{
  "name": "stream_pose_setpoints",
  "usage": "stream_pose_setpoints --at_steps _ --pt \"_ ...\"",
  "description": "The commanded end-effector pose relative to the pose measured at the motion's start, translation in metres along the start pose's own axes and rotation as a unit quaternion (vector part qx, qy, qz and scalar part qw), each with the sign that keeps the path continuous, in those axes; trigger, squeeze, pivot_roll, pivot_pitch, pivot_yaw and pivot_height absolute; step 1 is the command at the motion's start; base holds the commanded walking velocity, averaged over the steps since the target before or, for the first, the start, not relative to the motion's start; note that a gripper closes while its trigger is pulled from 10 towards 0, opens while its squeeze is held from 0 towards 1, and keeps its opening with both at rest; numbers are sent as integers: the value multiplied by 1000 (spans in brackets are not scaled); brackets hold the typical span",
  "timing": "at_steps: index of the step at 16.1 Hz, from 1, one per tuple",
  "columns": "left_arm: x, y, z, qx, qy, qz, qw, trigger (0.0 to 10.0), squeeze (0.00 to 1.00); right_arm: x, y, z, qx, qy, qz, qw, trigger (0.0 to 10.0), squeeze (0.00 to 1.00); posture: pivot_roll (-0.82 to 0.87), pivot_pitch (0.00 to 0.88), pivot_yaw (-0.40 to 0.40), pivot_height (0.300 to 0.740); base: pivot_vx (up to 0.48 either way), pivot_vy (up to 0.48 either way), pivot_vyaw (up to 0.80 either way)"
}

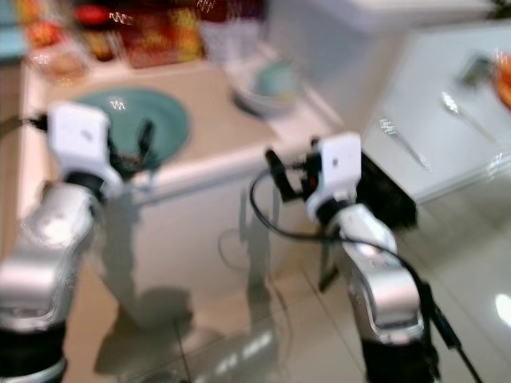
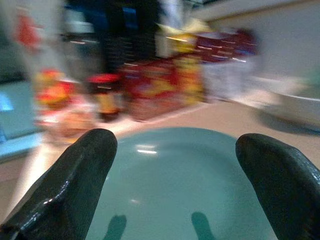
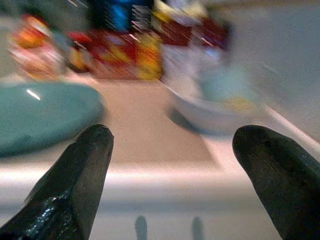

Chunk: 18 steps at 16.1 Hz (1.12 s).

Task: Setting the table

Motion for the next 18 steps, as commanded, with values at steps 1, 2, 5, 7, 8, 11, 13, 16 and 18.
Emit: stream_pose_setpoints --at_steps 1,2,5,7,8,11,13,16,18 --pt "0 1 6 6 5 1 1000 10000 0 1 0 6 19 13 -1 1000 10000 0 82 56 -77 740 480 0 0" --pt "0 2 7 8 6 1 1000 10000 0 1 0 7 24 14 -1 1000 10000 0 82 56 -76 740 480 0 0" --pt "1 3 11 12 9 1 1000 10000 0 0 -1 8 28 15 1 999 10000 0 84 54 -77 740 470 0 0" --pt "-1 4 11 8 -7 11 1000 10000 0 0 -1 7 25 25 2 999 10000 0 86 54 -77 740 214 0 0" --pt "-7 7 13 10 -69 34 997 10000 0 1 1 5 26 51 9 998 10000 0 86 50 -72 740 0 0 0" --pt "-18 12 28 21 -105 61 992 10000 0 -1 6 5 30 104 28 994 10000 0 85 44 -68 740 0 0 0" --pt "-22 14 35 11 -122 72 990 10000 0 -3 8 6 32 131 36 990 10000 0 92 43 -70 740 0 0 0" --pt "-37 13 42 -48 -182 117 975 10000 0 -6 11 11 44 137 53 988 10000 0 101 39 -68 740 0 0 0" --pt "-58 9 39 -98 -214 168 957 10000 0 -9 12 14 48 143 59 987 10000 0 103 41 -63 740 0 0 0"
Point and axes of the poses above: a point about 5 cm out from each wrist's last joint towards the gripper, its own y axis pointing out of the wrist towards the gripper, its own x axis along the axis of the wrist's last joint, z = x × y, the point moved 3 cm from there along y, pointing out of the wrist towards the gripper, and after that the axes turned 14 degrees about y, right-handed, at the moved point
